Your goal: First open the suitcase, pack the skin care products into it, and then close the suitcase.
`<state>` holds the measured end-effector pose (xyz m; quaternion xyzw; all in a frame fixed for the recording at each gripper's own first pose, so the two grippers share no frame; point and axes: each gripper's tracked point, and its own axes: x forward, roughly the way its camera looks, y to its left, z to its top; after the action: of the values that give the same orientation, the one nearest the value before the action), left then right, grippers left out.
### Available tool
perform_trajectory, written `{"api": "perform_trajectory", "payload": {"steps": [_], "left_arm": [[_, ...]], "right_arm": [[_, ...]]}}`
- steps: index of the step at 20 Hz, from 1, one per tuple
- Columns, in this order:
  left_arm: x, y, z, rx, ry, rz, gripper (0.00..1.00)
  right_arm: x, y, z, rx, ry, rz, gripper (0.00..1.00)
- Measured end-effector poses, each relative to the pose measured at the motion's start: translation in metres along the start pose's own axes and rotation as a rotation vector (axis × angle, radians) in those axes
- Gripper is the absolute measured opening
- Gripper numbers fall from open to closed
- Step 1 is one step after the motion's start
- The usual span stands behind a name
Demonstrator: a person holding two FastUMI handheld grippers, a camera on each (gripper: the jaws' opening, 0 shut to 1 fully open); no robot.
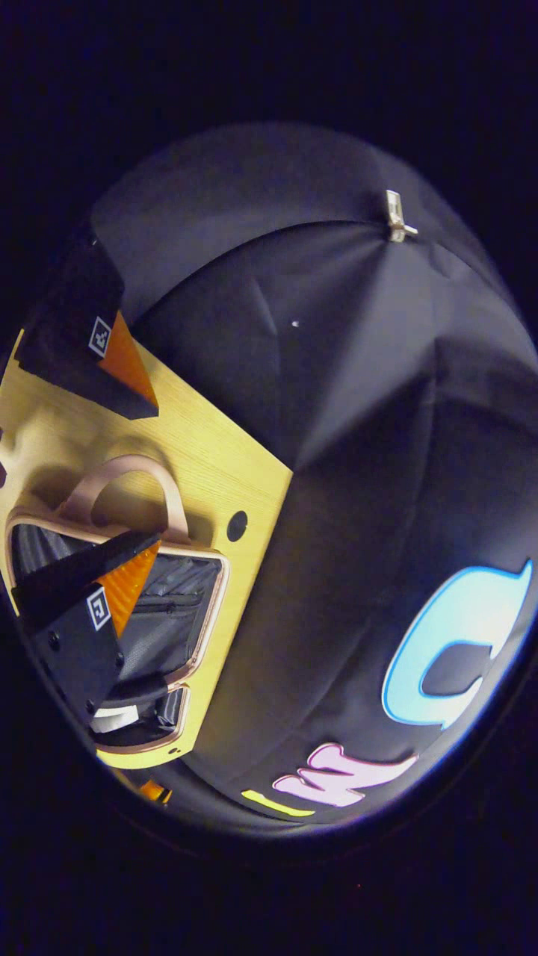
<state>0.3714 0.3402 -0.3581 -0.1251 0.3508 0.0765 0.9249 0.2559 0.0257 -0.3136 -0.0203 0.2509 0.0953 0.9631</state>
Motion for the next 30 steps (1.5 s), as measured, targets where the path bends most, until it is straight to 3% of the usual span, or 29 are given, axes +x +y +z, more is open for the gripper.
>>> {"api": "perform_trajectory", "payload": {"steps": [2,5,7,9,10,11,12,16,19,24,30], "left_arm": [[0.017,0.011,-0.015,-0.030,0.076,0.026,0.95],[0.030,-0.001,-0.035,-0.066,0.180,-0.032,0.92],[0.045,-0.004,-0.041,-0.073,0.176,-0.029,0.79],[0.045,0.000,-0.036,-0.056,0.146,0.009,0.22],[0.045,0.001,-0.041,-0.059,0.152,0.012,0.25],[0.043,0.001,-0.037,-0.057,0.142,0.016,0.20],[0.041,-0.001,-0.034,-0.037,0.122,0.023,0.21],[0.006,-0.020,0.007,0.226,-0.045,0.108,0.13],[-0.046,-0.055,0.053,0.314,-0.189,0.084,0.10],[-0.147,-0.145,0.102,0.279,-0.334,-0.155,0.10],[-0.195,-0.291,0.081,0.264,-0.375,-0.358,0.10]], "right_arm": [[-0.006,-0.016,0.005,-0.034,-0.040,-0.035,0.98],[-0.007,-0.035,0.007,-0.034,-0.057,-0.080,0.97],[-0.007,-0.046,0.004,-0.018,-0.050,-0.101,0.97],[-0.008,-0.057,0.002,-0.028,-0.052,-0.125,0.97],[-0.009,-0.061,0.001,-0.038,-0.052,-0.133,0.97],[-0.011,-0.064,0.001,-0.044,-0.053,-0.137,0.97],[-0.013,-0.067,0.001,-0.048,-0.055,-0.141,0.97],[-0.024,-0.082,0.006,-0.066,-0.070,-0.185,0.97],[-0.035,-0.085,0.023,-0.072,-0.113,-0.199,0.97],[-0.064,-0.092,0.040,-0.061,-0.151,-0.239,0.97],[-0.104,-0.107,0.039,-0.031,-0.185,-0.318,0.96]]}}
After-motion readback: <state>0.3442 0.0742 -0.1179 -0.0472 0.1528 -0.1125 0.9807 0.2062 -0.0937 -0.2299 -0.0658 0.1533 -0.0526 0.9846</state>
